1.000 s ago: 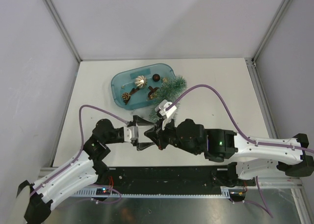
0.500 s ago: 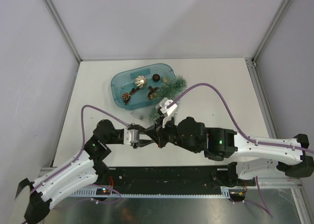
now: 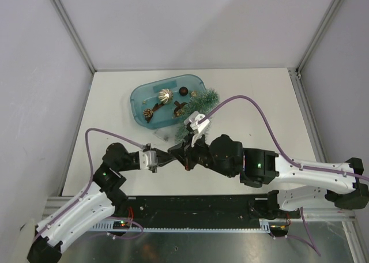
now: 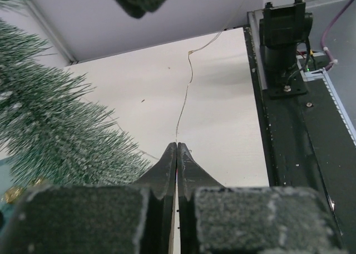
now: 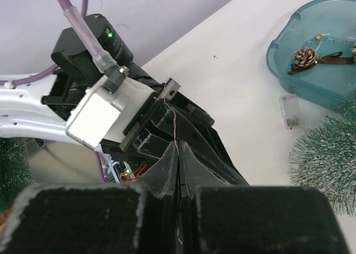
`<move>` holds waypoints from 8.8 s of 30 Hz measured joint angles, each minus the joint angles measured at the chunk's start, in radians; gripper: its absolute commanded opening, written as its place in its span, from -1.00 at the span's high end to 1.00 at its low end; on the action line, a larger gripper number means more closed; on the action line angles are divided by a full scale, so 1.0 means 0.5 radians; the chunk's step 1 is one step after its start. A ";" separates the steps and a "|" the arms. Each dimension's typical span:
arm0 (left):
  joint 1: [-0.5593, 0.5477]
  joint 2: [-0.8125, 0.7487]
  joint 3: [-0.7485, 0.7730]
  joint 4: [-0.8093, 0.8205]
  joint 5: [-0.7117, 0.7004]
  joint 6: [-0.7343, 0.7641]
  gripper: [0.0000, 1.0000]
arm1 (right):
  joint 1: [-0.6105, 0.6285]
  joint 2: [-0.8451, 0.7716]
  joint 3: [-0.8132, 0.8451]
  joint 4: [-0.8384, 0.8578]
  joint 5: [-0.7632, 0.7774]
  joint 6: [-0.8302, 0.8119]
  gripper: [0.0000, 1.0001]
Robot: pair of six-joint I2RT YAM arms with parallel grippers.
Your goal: Decorate the small christmas tree
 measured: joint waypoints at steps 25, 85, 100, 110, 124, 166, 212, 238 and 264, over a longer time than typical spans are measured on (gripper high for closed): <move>0.204 -0.540 0.373 -1.029 -0.820 -0.066 0.99 | -0.374 0.112 0.192 0.108 -0.149 -0.234 1.00; 0.262 0.568 0.507 0.304 -1.525 0.207 0.78 | -1.437 1.079 1.227 0.365 -0.467 -0.853 1.00; 0.214 0.520 0.388 0.458 -1.443 0.217 0.08 | -1.797 1.075 0.990 0.432 -0.516 -0.658 1.00; 0.214 0.391 0.311 0.426 -1.444 0.209 0.01 | -1.934 0.710 0.583 0.471 -0.382 -0.652 1.00; 0.214 0.305 0.311 0.278 -1.399 0.137 -0.02 | -2.235 0.004 0.078 0.383 0.017 -0.632 1.00; 0.318 0.213 0.545 -0.055 -0.822 -0.328 0.12 | 0.257 -0.099 -0.226 -0.186 1.134 -0.468 0.98; 0.327 0.143 0.552 -0.155 -0.346 -0.226 0.01 | 0.032 -0.076 0.573 -0.073 0.680 -1.179 -0.06; 0.378 0.162 0.552 -0.156 -0.343 -0.246 0.01 | -2.681 -0.238 -0.094 -0.662 -1.065 -0.238 -0.65; 0.380 0.141 0.552 -0.173 -0.328 -0.248 0.02 | -2.918 -0.584 -0.928 0.512 -2.384 0.388 -0.57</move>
